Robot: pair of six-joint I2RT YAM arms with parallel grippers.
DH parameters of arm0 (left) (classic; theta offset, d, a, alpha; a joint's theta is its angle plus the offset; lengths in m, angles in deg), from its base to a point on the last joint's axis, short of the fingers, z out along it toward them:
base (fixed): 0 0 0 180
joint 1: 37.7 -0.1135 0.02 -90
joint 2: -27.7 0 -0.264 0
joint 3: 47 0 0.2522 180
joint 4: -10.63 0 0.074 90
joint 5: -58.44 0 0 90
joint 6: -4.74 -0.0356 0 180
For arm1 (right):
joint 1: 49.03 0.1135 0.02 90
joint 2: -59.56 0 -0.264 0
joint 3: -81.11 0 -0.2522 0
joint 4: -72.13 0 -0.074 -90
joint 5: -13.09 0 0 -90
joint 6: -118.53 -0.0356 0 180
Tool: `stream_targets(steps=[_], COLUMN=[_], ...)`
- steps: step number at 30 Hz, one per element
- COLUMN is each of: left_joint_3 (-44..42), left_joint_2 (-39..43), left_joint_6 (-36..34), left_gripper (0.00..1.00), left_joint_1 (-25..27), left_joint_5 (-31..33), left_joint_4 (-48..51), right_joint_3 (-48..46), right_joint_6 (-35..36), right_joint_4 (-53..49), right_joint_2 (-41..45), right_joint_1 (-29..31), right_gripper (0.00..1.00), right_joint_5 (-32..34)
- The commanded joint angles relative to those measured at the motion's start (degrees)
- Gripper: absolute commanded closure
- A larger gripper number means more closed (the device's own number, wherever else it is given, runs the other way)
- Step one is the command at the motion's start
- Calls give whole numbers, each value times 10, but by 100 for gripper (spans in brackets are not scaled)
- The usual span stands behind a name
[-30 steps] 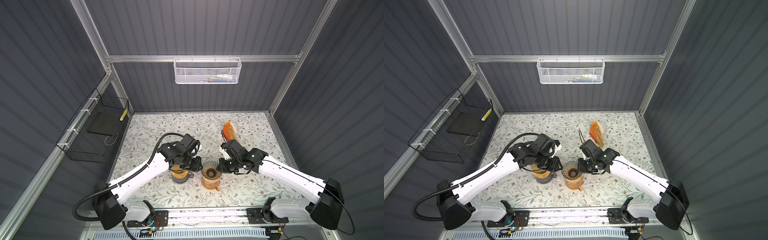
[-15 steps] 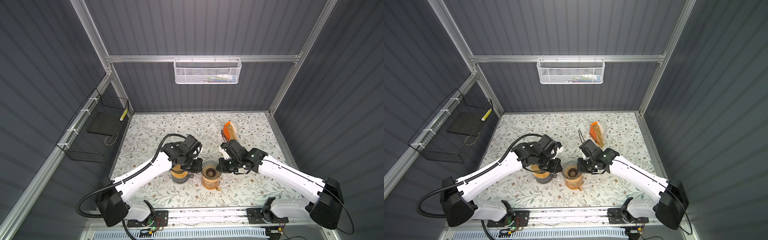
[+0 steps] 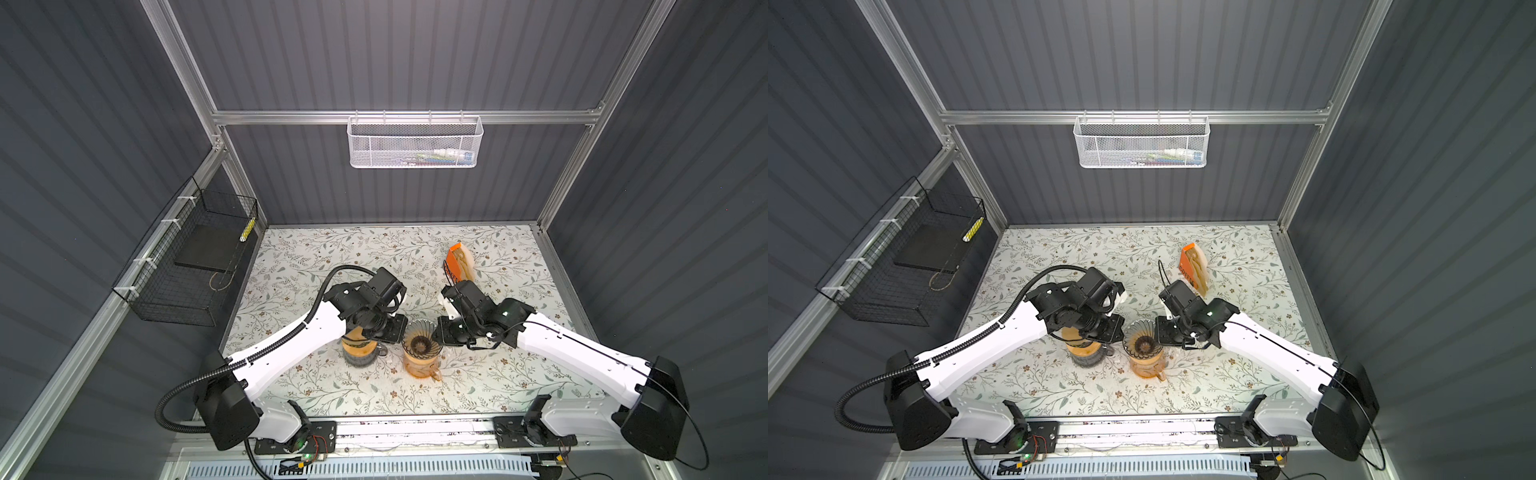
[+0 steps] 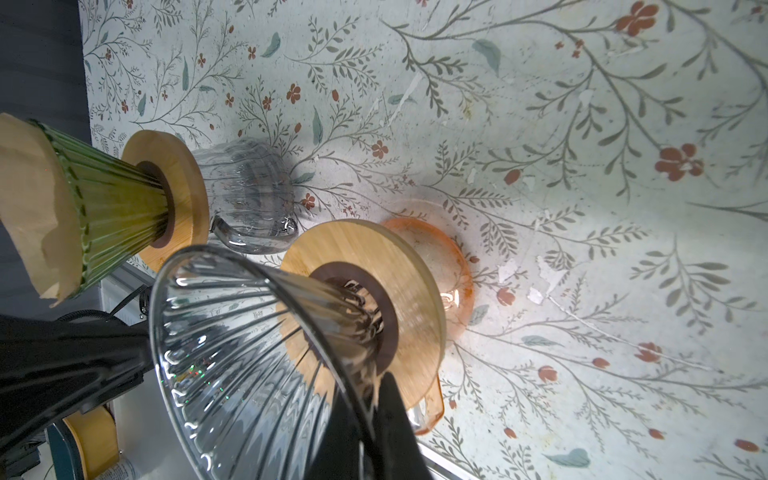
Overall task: Place the coffee filter in the dripper
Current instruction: 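Lower the glass dripper into the wooden ring with the right gripper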
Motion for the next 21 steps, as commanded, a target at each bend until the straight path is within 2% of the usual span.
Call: stream_targets(steps=[1, 21], left_joint_3=[0, -23], left_joint_2=[-26, -49], left_joint_6=[-12, 6], left_gripper=[95, 97], left_joint_1=[10, 31], left_joint_5=[-7, -12], left_joint_4=[16, -3], right_joint_3=[-26, -63], right_joint_6=[-4, -12], right_joint_4=[-20, -13], right_joint_2=[-15, -20], right_joint_1=[3, 5], right_gripper=[100, 100], right_joint_5=[22, 36])
